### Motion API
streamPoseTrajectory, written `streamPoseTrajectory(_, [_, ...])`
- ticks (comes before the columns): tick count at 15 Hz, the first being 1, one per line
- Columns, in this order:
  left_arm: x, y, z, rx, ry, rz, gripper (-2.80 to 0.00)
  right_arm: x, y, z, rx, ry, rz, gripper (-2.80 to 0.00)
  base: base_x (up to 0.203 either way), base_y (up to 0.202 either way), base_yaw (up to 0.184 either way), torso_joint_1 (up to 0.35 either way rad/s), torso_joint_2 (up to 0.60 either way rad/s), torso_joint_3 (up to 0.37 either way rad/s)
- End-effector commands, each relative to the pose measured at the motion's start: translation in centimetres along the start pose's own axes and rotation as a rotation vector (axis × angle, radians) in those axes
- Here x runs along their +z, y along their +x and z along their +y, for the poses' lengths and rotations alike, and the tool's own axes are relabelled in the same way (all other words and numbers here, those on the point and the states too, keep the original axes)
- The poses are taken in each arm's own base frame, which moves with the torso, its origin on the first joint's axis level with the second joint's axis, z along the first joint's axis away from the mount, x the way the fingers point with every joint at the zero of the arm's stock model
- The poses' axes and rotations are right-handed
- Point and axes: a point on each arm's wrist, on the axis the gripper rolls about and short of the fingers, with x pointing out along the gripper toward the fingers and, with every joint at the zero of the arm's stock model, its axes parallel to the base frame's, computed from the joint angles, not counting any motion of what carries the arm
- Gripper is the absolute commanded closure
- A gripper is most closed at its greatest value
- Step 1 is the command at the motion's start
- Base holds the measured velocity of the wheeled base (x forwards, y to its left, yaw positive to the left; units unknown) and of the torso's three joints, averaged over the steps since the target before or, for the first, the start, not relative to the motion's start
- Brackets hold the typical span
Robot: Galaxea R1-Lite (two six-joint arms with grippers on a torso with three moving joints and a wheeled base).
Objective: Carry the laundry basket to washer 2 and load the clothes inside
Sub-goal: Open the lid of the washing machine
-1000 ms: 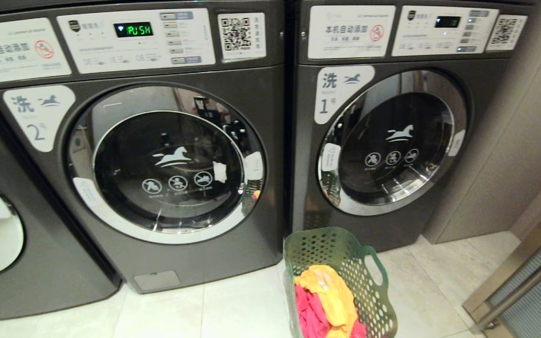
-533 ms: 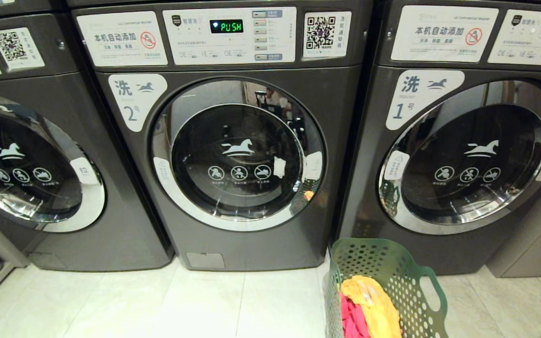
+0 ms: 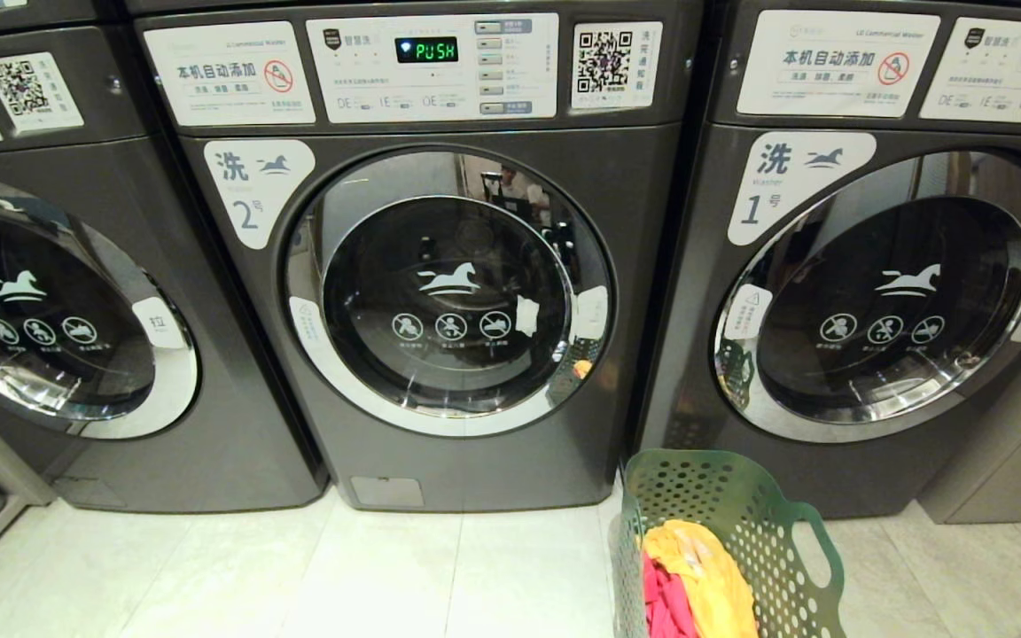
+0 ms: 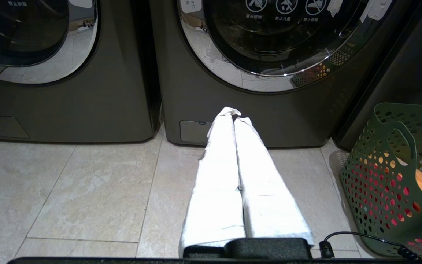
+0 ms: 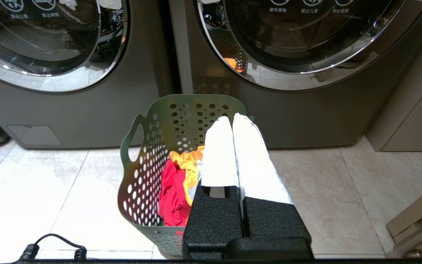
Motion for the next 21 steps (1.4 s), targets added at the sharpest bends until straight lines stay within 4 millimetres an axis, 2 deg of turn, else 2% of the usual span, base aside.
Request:
streamPoseTrajectory(1, [0.00, 0.00, 0.00, 0.000, 0.001, 0.000, 0.00, 0.00, 0.00, 0.00, 0.000, 0.000, 0.001, 0.00, 0.000, 0.000, 0.000, 0.000, 0.00, 0.000])
streamPoseTrajectory(16, [-0.07, 0.02, 0.00, -0.003, 0.050, 0.005, 0.00, 0.00, 0.00, 0.00, 0.000, 0.000, 0.001, 0.00, 0.000, 0.000, 0.000, 0.000, 0.00, 0.000])
streamPoseTrajectory(21, [-0.08, 0.01, 0.00, -0.003, 0.051, 0.004, 0.00, 0.00, 0.00, 0.00, 0.000, 0.000, 0.001, 0.00, -0.001, -0.150, 0.004, 0.002, 0.00, 0.001])
